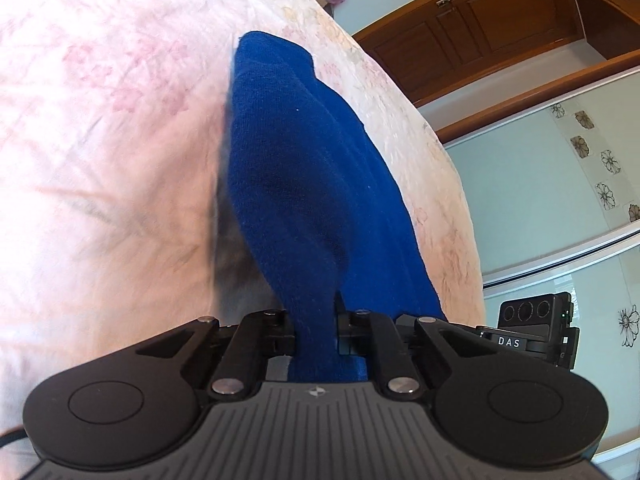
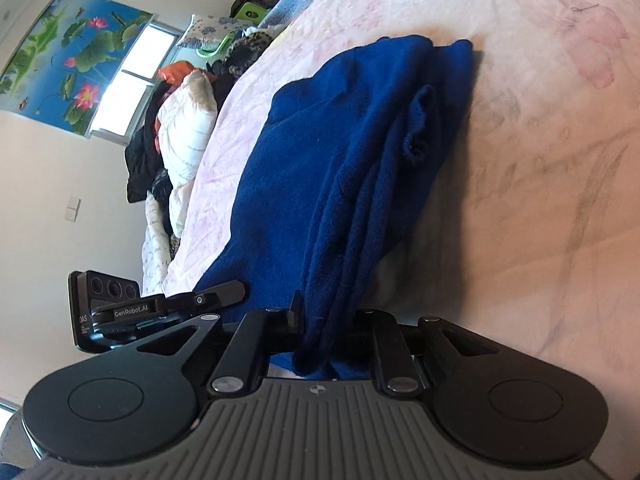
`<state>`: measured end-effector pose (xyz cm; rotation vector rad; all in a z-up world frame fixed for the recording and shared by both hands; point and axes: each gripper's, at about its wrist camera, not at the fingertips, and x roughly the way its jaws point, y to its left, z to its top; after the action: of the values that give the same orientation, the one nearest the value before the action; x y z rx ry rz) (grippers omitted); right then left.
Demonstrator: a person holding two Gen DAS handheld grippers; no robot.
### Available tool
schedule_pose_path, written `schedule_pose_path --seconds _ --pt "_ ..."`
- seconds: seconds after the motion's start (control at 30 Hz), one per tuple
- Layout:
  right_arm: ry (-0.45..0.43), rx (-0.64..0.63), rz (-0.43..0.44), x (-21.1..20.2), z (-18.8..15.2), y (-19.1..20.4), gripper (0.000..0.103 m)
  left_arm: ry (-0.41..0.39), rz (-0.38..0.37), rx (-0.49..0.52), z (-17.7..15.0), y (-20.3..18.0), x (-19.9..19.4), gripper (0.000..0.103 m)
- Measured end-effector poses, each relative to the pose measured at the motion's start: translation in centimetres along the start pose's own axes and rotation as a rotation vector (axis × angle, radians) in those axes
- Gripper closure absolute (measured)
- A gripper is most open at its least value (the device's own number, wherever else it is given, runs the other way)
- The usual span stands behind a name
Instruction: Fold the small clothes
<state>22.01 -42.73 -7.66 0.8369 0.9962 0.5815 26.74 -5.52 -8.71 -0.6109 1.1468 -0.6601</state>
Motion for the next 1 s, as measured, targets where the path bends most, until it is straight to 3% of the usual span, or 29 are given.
schedule_pose_path --seconds 0.4,1.0 --pt "0.041 0.036 -0.005 -0.2 -4.6 0.2 0.086 0.025 -0.001 -0.039 -3.3 1.1 -0.6 0.092" --pt "0.06 0.039 -0.045 -0.8 -7.2 0.3 0.086 0.039 0.062 0.014 -4.7 0.4 0.8 0.091"
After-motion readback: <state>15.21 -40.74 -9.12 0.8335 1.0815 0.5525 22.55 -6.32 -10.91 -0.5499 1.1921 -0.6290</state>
